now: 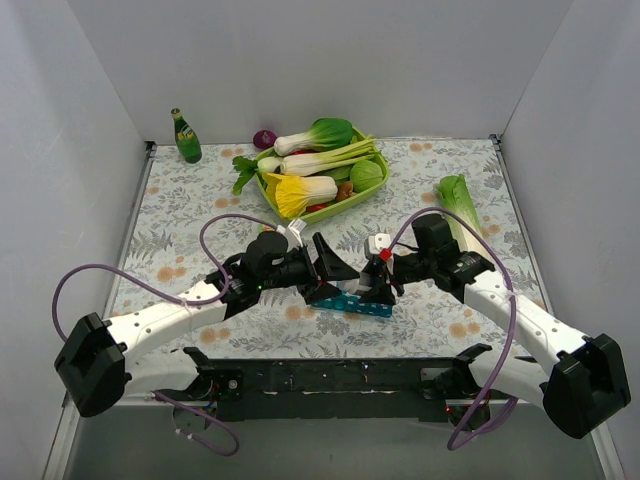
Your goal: Sort the pills into containers
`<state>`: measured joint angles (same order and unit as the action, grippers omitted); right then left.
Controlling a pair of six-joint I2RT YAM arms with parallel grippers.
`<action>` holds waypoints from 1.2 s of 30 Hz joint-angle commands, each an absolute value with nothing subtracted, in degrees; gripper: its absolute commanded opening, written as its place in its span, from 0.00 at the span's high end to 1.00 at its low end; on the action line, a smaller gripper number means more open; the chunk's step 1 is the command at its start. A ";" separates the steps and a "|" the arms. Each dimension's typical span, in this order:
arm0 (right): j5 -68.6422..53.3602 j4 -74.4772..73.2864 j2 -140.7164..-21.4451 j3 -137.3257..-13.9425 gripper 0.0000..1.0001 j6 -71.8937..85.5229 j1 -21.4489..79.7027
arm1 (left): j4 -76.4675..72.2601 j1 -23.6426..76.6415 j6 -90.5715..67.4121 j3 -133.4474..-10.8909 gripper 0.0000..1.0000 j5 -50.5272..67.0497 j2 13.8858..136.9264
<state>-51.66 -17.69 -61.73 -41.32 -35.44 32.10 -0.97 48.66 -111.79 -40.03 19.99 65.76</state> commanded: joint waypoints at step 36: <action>-61.70 -22.33 -61.96 -41.48 0.88 -43.77 30.59 | -6.42 51.06 -22.14 -40.69 0.18 34.98 61.08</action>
<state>-59.55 -22.61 -62.15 -41.32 -43.33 30.76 -3.79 50.54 -21.82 -37.26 34.41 60.45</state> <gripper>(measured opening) 0.593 0.841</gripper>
